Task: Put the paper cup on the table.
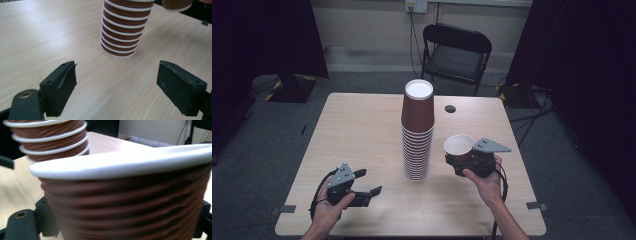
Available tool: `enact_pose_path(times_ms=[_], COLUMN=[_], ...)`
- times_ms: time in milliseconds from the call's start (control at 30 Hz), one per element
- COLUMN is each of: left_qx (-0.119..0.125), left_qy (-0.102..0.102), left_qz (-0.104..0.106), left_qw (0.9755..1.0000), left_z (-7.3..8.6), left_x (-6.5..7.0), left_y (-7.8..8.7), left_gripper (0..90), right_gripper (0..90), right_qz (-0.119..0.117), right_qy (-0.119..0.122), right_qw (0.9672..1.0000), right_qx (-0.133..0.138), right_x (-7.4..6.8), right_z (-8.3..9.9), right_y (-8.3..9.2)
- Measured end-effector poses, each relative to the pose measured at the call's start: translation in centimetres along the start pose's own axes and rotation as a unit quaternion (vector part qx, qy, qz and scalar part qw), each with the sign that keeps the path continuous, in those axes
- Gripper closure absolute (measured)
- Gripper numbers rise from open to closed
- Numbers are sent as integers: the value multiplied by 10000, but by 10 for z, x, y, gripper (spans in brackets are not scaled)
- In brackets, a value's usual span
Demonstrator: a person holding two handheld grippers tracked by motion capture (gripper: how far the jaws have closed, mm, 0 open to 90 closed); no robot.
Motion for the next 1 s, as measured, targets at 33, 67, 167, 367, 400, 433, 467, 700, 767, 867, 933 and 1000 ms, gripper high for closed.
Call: enact_pose_path(times_ms=[33,67,167,367,400,433,467,700,767,867,933,1000], left_qx=[4,0,14,60,75,62,62,56,44,33,21,31], left_qy=[11,13,42,78,123,148,148,231,204,169,135,120], left_qz=[3,3,-45,-113,-151,-183,-183,-212,-206,-191,-181,-171], left_qw=[10000,10000,10000,9999,9998,9997,9997,9995,9996,9997,9997,9998], left_z=[1,1,2,2,2,2,2,3,4,5,6,6], left_x=[-1,-2,-4,-9,-12,-14,-14,-17,-17,-15,-14,-12], left_y=[0,1,3,4,4,3,3,1,2,2,3,4], left_gripper=[158,159,160,161,161,162,163,164,165,164,165,165], right_gripper=[125,125,125,124,124,124,124,123,122,122,122,121], right_qz=[5,24,105,167,164,194,194,328,363,383,414,442], right_qy=[-27,-43,-132,-226,-243,-315,-315,-478,-528,-613,-659,-697], right_qw=[10000,10000,9999,9995,9995,9992,9992,9981,9978,9973,9969,9965], right_qx=[-2,2,23,113,127,137,137,203,189,154,137,105], right_x=[1,2,8,16,17,20,20,28,29,31,32,33], right_z=[-1,-2,-7,-15,-16,-18,-18,-21,-20,-18,-17,-15], right_y=[-2,-4,-12,-20,-23,-28,-28,-53,-59,-66,-72,-78])
Point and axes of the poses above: each handheld gripper's, and its own axes: y roughly backward along the jaws, z roughly out of its underside, x roughly to its right, the point moved 6 cm from there along -y, roughly forward along the jaws, and after that the axes turned 11 degrees about z, right-handed, at the moved point
